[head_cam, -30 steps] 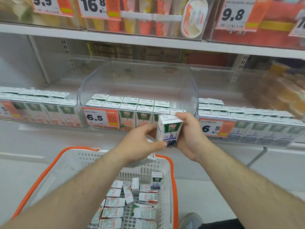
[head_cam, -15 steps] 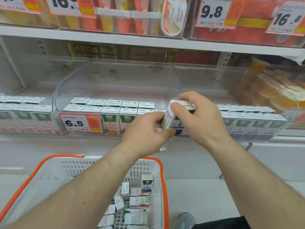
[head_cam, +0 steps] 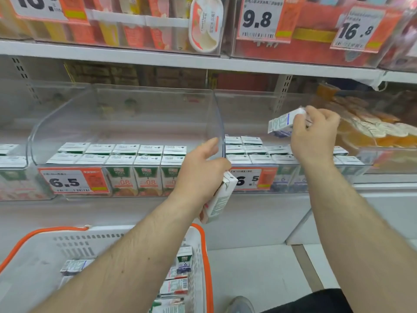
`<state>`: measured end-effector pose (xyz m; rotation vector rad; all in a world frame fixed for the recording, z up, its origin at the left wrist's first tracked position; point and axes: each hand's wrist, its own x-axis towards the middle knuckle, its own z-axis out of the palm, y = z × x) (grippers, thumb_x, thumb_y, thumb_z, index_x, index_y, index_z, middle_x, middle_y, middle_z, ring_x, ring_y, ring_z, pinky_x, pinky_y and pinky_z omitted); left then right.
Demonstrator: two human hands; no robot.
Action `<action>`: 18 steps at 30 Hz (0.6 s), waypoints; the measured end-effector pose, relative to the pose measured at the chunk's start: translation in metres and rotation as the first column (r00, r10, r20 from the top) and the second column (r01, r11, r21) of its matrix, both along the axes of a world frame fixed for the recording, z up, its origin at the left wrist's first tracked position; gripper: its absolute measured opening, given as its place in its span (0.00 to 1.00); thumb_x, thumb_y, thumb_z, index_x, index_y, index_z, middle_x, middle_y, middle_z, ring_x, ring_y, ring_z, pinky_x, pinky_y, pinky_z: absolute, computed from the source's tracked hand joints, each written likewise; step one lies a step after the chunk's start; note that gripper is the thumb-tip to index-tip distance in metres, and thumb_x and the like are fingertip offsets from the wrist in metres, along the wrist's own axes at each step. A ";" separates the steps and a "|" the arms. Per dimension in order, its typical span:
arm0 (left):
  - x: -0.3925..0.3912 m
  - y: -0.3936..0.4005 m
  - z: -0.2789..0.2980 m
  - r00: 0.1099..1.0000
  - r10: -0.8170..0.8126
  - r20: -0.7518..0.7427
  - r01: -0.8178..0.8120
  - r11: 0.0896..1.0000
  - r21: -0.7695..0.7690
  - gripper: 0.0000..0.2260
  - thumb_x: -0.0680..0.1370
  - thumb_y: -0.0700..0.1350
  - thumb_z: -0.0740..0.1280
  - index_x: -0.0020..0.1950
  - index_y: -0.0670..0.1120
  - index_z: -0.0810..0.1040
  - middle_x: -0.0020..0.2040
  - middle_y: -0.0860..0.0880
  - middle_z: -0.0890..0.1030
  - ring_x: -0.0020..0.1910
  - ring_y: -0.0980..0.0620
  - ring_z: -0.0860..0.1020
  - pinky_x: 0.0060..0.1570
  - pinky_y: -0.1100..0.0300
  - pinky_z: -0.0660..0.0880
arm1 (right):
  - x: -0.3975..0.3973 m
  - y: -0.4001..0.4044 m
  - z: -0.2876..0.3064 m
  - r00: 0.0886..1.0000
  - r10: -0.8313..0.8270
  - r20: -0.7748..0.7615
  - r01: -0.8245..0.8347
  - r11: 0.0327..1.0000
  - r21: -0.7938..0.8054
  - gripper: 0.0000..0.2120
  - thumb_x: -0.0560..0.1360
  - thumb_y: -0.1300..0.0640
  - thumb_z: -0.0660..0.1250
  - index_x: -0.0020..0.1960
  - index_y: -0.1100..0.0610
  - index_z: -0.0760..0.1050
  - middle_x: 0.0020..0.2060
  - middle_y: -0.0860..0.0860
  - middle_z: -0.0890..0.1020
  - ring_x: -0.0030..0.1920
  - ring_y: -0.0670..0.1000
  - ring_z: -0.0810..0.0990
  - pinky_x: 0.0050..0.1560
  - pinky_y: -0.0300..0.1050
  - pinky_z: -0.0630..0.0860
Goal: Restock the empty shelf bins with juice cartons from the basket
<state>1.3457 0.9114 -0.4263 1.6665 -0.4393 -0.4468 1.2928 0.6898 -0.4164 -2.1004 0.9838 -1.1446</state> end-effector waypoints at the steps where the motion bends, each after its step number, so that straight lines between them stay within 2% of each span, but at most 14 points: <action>1: 0.001 -0.002 0.000 1.000 -0.001 -0.030 0.001 1.000 -0.014 0.25 0.75 0.39 0.66 0.72 0.54 0.72 0.67 0.59 0.75 0.62 0.57 0.74 0.64 0.56 0.69 | 0.000 -0.004 -0.004 0.999 0.004 -0.052 -0.003 1.000 0.004 0.23 0.83 0.52 0.56 0.74 0.61 0.67 0.72 0.55 0.62 0.67 0.49 0.67 0.61 0.31 0.58; 2: 0.001 -0.003 -0.001 0.999 -0.003 -0.053 0.002 1.000 -0.022 0.23 0.75 0.38 0.66 0.68 0.54 0.75 0.61 0.59 0.77 0.58 0.57 0.75 0.61 0.57 0.70 | 0.001 -0.005 -0.007 0.994 0.016 -0.107 -0.016 1.000 0.001 0.23 0.83 0.53 0.56 0.75 0.61 0.65 0.73 0.55 0.59 0.69 0.50 0.66 0.62 0.32 0.58; 4: 0.004 -0.005 -0.004 0.998 -0.008 -0.067 0.007 1.000 -0.017 0.14 0.74 0.35 0.65 0.51 0.55 0.77 0.42 0.62 0.78 0.44 0.59 0.75 0.50 0.59 0.69 | 0.006 -0.006 -0.006 0.975 0.045 -0.218 -0.048 0.999 -0.006 0.22 0.83 0.54 0.56 0.74 0.61 0.66 0.75 0.56 0.57 0.71 0.53 0.66 0.66 0.38 0.60; 5: 0.005 -0.006 -0.005 0.998 -0.015 -0.067 0.014 1.000 -0.011 0.13 0.74 0.34 0.64 0.44 0.54 0.75 0.36 0.62 0.77 0.38 0.60 0.75 0.45 0.59 0.69 | 0.009 -0.005 -0.005 0.961 0.054 -0.271 -0.058 0.998 -0.008 0.21 0.83 0.54 0.56 0.73 0.61 0.67 0.75 0.57 0.56 0.71 0.54 0.66 0.68 0.41 0.61; 6: 0.005 -0.006 -0.006 0.998 -0.021 -0.061 0.020 1.000 -0.009 0.14 0.74 0.34 0.63 0.39 0.54 0.75 0.34 0.63 0.79 0.34 0.61 0.77 0.43 0.59 0.71 | 0.013 -0.004 -0.003 0.947 0.061 -0.315 -0.065 0.998 -0.003 0.21 0.83 0.54 0.57 0.73 0.61 0.68 0.75 0.57 0.57 0.70 0.56 0.67 0.68 0.44 0.62; 7: 0.005 -0.006 -0.007 0.998 -0.032 -0.048 0.031 0.999 -0.008 0.14 0.74 0.34 0.63 0.39 0.54 0.78 0.36 0.63 0.82 0.35 0.60 0.79 0.42 0.59 0.73 | 0.017 -0.004 -0.002 0.933 0.069 -0.354 -0.074 0.997 0.000 0.21 0.83 0.54 0.57 0.73 0.60 0.69 0.75 0.57 0.57 0.69 0.58 0.68 0.68 0.46 0.63; 9: 0.003 -0.006 -0.006 0.997 -0.056 -0.047 0.056 0.998 -0.012 0.16 0.73 0.35 0.62 0.46 0.55 0.83 0.43 0.58 0.86 0.36 0.56 0.82 0.41 0.59 0.74 | 0.023 -0.001 -0.001 0.897 0.080 -0.436 -0.081 0.997 0.016 0.20 0.82 0.53 0.58 0.71 0.60 0.71 0.73 0.57 0.59 0.66 0.62 0.72 0.66 0.49 0.66; 11: 0.003 -0.006 -0.005 0.995 -0.071 -0.063 0.071 0.997 -0.011 0.18 0.72 0.37 0.62 0.53 0.55 0.84 0.47 0.57 0.86 0.39 0.54 0.82 0.42 0.58 0.75 | 0.029 0.002 0.000 0.843 0.096 -0.529 -0.084 0.995 0.047 0.18 0.81 0.54 0.58 0.68 0.59 0.73 0.71 0.58 0.62 0.61 0.64 0.74 0.63 0.50 0.69; 14: 0.005 -0.006 -0.005 0.996 -0.053 -0.070 0.054 0.998 0.012 0.22 0.68 0.42 0.65 0.61 0.54 0.81 0.57 0.58 0.83 0.51 0.53 0.82 0.57 0.53 0.77 | 0.036 0.006 -0.001 0.775 0.120 -0.621 -0.089 0.993 0.081 0.15 0.79 0.54 0.60 0.61 0.60 0.77 0.66 0.60 0.71 0.58 0.63 0.76 0.56 0.49 0.72; 16: 0.006 -0.005 -0.003 0.996 -0.026 -0.083 0.029 0.999 0.033 0.25 0.69 0.43 0.66 0.67 0.52 0.78 0.65 0.57 0.78 0.58 0.53 0.80 0.64 0.49 0.74 | 0.038 0.004 -0.002 0.766 0.125 -0.631 -0.076 0.992 0.104 0.10 0.77 0.56 0.61 0.50 0.61 0.78 0.53 0.60 0.79 0.48 0.61 0.78 0.46 0.46 0.73; 18: 0.008 -0.004 -0.004 0.997 -0.019 -0.076 0.023 0.999 0.045 0.26 0.69 0.43 0.66 0.67 0.52 0.77 0.66 0.56 0.78 0.58 0.52 0.80 0.64 0.48 0.74 | 0.040 0.004 -0.001 0.752 0.133 -0.645 -0.066 0.990 0.127 0.08 0.74 0.59 0.59 0.42 0.62 0.74 0.40 0.58 0.78 0.39 0.58 0.75 0.37 0.44 0.69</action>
